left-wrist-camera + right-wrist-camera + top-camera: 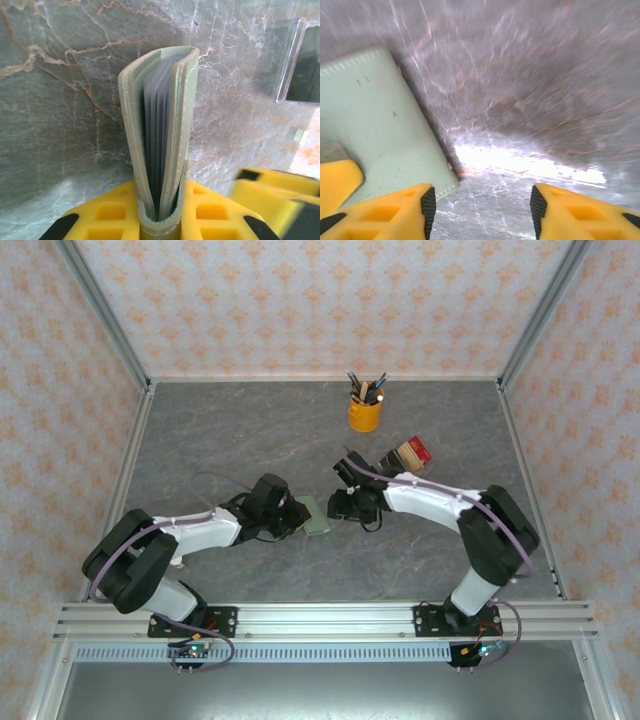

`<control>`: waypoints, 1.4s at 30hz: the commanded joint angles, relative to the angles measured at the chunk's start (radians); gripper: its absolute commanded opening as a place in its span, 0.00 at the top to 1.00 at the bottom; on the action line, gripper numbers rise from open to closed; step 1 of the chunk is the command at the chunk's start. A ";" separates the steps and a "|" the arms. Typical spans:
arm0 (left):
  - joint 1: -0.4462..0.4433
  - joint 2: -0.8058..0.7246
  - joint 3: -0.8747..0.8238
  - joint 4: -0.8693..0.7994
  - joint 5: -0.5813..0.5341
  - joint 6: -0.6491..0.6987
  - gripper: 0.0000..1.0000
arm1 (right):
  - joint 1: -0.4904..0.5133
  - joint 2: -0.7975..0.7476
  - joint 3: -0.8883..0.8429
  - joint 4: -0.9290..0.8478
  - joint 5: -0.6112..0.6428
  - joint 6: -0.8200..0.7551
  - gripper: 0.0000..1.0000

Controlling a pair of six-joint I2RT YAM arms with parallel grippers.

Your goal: Take the credit cards out of the card holder

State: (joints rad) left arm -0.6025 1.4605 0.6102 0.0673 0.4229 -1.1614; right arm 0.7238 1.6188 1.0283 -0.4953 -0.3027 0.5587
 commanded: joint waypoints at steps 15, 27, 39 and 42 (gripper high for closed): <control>-0.031 -0.004 0.618 -1.085 -0.554 0.513 0.84 | -0.027 -0.222 -0.222 0.297 0.355 -0.226 0.23; -0.175 0.386 0.905 -1.297 -0.850 0.396 0.87 | -0.027 -0.289 -0.346 0.408 0.439 -0.060 0.17; -0.187 0.515 0.935 -1.048 -0.502 0.442 0.60 | -0.030 -0.494 -0.476 0.432 0.682 0.056 0.19; -0.172 0.474 0.938 -0.998 -0.414 0.457 0.50 | -0.030 -0.498 -0.495 0.481 0.654 0.042 0.24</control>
State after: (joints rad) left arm -0.7845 1.9926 1.5143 -1.0035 -0.1020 -0.7250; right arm 0.6971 1.1339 0.5587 -0.0582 0.3069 0.5938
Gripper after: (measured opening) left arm 0.478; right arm 0.769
